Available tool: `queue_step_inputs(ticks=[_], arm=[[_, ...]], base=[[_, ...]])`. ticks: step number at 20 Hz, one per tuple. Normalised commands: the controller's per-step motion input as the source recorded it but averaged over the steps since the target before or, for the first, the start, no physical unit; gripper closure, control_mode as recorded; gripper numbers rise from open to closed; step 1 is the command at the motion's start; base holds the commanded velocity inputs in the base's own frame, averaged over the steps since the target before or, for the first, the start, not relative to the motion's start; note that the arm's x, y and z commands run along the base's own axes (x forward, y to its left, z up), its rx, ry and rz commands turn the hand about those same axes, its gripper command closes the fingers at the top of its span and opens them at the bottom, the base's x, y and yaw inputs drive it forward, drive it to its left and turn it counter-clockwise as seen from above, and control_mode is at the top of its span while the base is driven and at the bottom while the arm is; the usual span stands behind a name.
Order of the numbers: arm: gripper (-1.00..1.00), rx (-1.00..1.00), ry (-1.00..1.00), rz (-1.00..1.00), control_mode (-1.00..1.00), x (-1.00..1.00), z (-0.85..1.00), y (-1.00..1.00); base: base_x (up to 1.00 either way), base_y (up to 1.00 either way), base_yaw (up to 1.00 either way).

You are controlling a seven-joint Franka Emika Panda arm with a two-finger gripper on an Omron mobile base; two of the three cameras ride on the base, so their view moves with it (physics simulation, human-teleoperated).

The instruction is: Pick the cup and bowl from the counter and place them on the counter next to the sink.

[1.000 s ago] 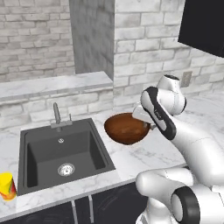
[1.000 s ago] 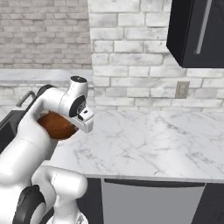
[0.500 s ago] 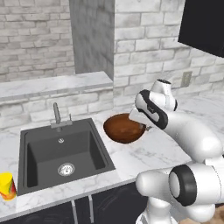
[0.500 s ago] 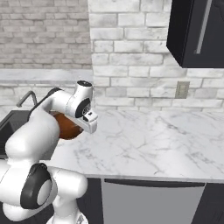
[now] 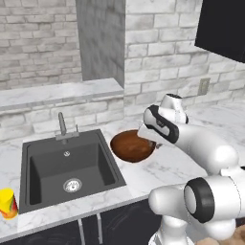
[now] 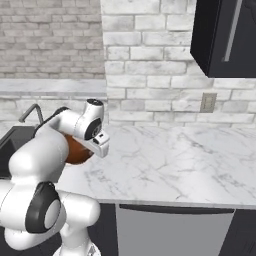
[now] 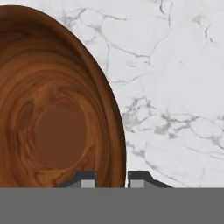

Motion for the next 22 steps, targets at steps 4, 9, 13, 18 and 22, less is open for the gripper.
queue_step_inputs(ticks=[4,9,13,18,22], arm=[[1.00,0.00,0.00,0.00,-1.00,0.07,-0.39,0.05],[1.00,0.00,0.00,0.00,-1.00,0.15,-0.37,0.00],[1.00,0.00,0.00,0.00,-1.00,0.16,-0.33,0.00],[1.00,0.00,0.00,-0.01,-1.00,0.07,-0.27,0.04],[1.00,0.00,0.00,0.00,-1.00,0.00,0.00,0.01]], base=[[0.00,0.00,0.00],[0.00,0.00,0.00],[0.00,0.00,0.00],[0.00,0.00,0.00],[0.00,0.00,0.00]])
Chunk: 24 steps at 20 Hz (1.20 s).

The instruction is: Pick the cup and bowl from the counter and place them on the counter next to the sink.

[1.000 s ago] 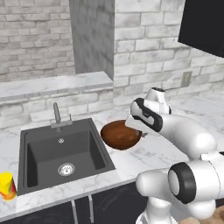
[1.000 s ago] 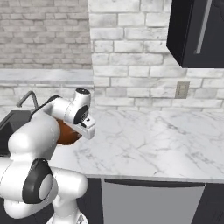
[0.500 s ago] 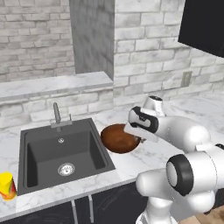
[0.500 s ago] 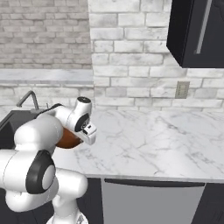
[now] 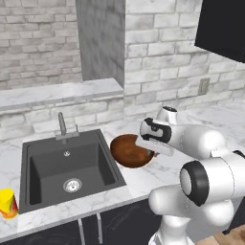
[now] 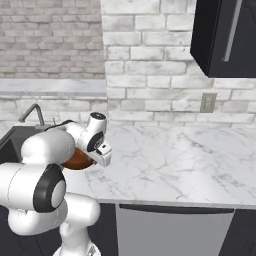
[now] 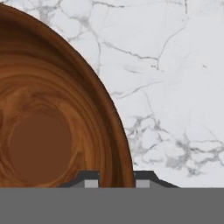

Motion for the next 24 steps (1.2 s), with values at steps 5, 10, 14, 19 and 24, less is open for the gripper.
queue_step_inputs(ticks=[5,10,14,19,24], arm=[[-1.00,0.00,0.00,0.00,-1.00,0.00,0.00,0.00],[-1.00,0.00,0.00,0.00,-1.00,0.00,0.00,0.00],[-1.00,0.00,0.00,0.00,-1.00,0.00,0.02,0.00],[-1.00,0.00,-0.03,0.01,-1.00,-0.17,0.53,0.00],[-1.00,0.00,-0.04,0.06,-1.00,-0.64,0.72,0.00]], base=[[0.00,0.00,0.00],[0.00,0.00,0.00],[0.00,0.00,0.00],[0.00,0.00,0.00],[0.00,0.00,0.00]])
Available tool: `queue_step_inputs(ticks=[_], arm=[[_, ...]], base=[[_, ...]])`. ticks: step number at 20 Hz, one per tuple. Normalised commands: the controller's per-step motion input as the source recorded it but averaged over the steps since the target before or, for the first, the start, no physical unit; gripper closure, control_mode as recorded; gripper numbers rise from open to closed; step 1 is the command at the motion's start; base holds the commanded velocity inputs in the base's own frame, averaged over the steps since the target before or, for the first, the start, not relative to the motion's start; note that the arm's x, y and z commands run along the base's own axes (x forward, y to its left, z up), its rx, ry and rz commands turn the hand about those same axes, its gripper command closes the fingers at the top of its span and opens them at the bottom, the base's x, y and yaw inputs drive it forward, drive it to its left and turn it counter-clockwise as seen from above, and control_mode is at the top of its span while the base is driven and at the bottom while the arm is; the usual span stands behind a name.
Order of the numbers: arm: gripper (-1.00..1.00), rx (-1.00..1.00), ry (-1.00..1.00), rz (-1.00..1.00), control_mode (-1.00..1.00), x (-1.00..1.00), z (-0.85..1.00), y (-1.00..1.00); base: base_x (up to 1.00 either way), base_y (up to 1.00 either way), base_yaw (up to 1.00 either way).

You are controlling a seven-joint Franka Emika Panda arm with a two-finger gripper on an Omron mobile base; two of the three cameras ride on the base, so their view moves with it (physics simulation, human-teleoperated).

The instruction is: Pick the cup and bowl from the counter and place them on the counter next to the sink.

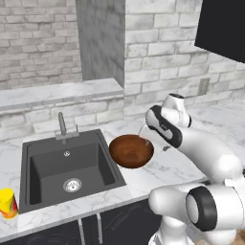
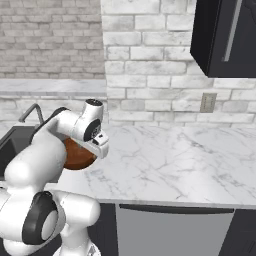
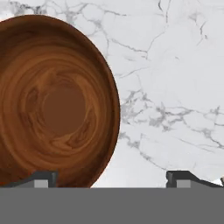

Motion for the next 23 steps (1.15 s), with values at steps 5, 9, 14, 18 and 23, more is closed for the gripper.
queue_step_inputs(ticks=[5,9,14,18,23], arm=[[-1.00,0.00,-0.10,0.15,-1.00,-0.91,0.46,0.00],[-1.00,-0.02,-0.17,0.23,-1.00,-0.90,0.35,0.01],[-1.00,-0.05,-0.20,0.26,-1.00,-0.69,0.21,0.08],[-1.00,-0.05,-0.23,0.28,-1.00,-0.46,0.13,0.05],[-1.00,-0.06,-0.19,0.26,-1.00,-0.20,0.05,0.02]], base=[[0.00,0.00,0.00],[0.00,0.00,0.00],[0.00,0.00,0.00],[0.00,0.00,0.00],[0.00,0.00,0.00]])
